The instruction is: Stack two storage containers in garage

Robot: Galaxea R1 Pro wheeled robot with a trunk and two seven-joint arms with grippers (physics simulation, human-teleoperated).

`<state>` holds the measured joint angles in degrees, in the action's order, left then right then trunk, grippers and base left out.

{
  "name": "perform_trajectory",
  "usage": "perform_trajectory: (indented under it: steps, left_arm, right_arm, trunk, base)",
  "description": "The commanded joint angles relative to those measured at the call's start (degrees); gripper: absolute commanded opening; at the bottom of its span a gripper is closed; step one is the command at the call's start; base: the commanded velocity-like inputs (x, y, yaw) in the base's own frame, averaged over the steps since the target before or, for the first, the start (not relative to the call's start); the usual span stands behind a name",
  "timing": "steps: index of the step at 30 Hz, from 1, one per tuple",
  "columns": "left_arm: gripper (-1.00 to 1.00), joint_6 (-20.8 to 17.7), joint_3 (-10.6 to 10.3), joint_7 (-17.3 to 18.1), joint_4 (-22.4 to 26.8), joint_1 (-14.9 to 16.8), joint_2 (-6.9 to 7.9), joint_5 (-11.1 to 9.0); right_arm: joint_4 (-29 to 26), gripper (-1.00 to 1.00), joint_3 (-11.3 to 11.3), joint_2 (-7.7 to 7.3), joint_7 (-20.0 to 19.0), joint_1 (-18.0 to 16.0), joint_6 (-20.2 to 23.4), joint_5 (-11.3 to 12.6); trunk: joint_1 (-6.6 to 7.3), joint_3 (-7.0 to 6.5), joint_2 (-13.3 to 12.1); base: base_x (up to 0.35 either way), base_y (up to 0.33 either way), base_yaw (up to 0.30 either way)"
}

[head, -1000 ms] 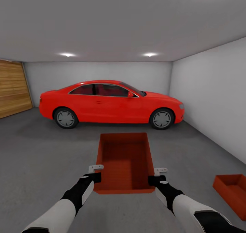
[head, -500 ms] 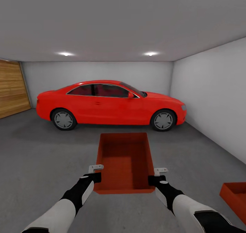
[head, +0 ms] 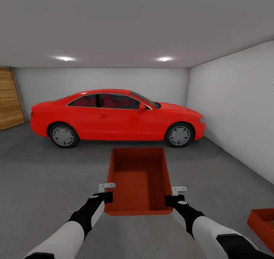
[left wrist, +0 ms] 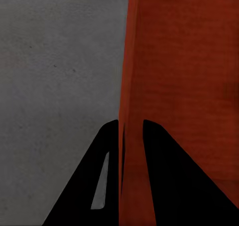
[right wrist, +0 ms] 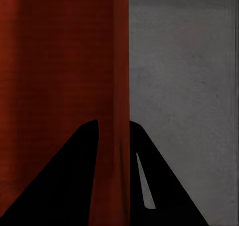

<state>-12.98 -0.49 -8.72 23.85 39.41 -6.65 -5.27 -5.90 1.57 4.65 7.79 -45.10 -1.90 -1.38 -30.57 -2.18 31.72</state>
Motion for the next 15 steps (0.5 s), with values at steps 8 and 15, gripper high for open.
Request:
perform_trajectory:
  steps: [8,15]
  left_arm:
    - [-1.0,-0.47,0.28,-2.79,-0.03,-0.04,0.06,0.08]
    - [-1.0,-0.47,0.25,-2.79,-0.03,-0.04,0.06,0.08]
  right_arm:
    - [-0.17,-1.0,-1.84,-1.13,2.23,-0.07,-0.38,-0.82]
    - [-0.17,-1.0,-1.84,-1.13,2.23,-0.07,-0.3,-0.82]
  trunk:
    - [-0.05,0.01,0.03]
    - [-0.05,0.01,0.03]
  base:
    - [0.323,0.0,-0.28]
    - [0.323,0.0,-0.285]
